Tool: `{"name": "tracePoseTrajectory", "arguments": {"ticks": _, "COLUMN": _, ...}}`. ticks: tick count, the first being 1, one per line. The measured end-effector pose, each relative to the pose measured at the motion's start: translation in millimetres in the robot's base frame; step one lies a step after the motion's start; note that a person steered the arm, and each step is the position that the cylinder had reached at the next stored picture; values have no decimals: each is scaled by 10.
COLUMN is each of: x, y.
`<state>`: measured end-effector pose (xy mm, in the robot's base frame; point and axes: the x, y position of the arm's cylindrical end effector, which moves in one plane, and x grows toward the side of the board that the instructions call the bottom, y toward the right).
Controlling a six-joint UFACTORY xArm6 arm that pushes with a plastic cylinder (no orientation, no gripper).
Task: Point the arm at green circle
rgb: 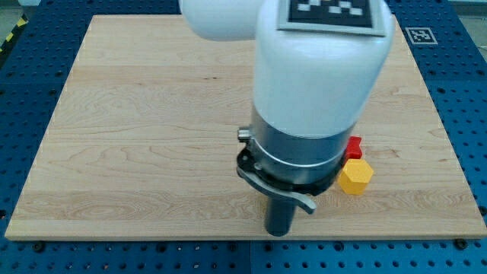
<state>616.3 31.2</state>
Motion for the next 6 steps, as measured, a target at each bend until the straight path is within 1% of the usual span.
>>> {"name": "tracePoseTrajectory", "arguments": {"ticks": 2, "x": -309, "y": -89}}
{"name": "tracePoseTrajectory", "arguments": {"ticks": 5, "x": -312, "y": -105}}
{"name": "tracePoseTrajectory", "arguments": {"ticks": 6, "x": -253, "y": -16}}
